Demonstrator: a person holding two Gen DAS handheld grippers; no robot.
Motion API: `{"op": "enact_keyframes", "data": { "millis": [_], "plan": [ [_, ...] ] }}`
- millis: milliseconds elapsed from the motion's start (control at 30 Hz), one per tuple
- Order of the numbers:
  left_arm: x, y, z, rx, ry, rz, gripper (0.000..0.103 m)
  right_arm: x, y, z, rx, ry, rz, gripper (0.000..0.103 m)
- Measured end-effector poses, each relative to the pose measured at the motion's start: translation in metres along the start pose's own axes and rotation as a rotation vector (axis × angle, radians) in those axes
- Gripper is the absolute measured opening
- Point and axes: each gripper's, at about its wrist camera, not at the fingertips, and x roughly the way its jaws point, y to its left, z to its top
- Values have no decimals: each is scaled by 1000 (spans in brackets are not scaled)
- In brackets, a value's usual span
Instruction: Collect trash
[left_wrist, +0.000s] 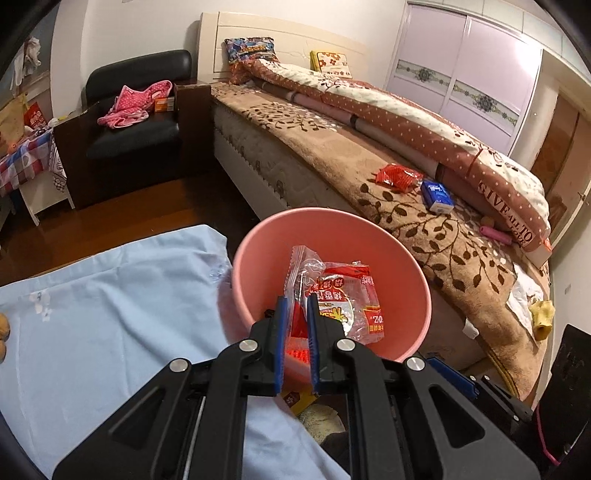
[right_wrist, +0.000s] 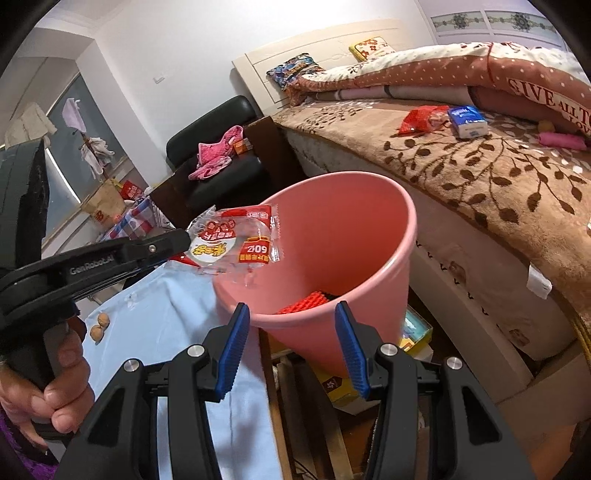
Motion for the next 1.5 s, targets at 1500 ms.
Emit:
{"op": "enact_keyframes", "data": {
  "millis": [1500],
  "plan": [
    [25,-33,-5,68,17,34,35,3,-12,-5,3,25,-22,48]
  ]
}}
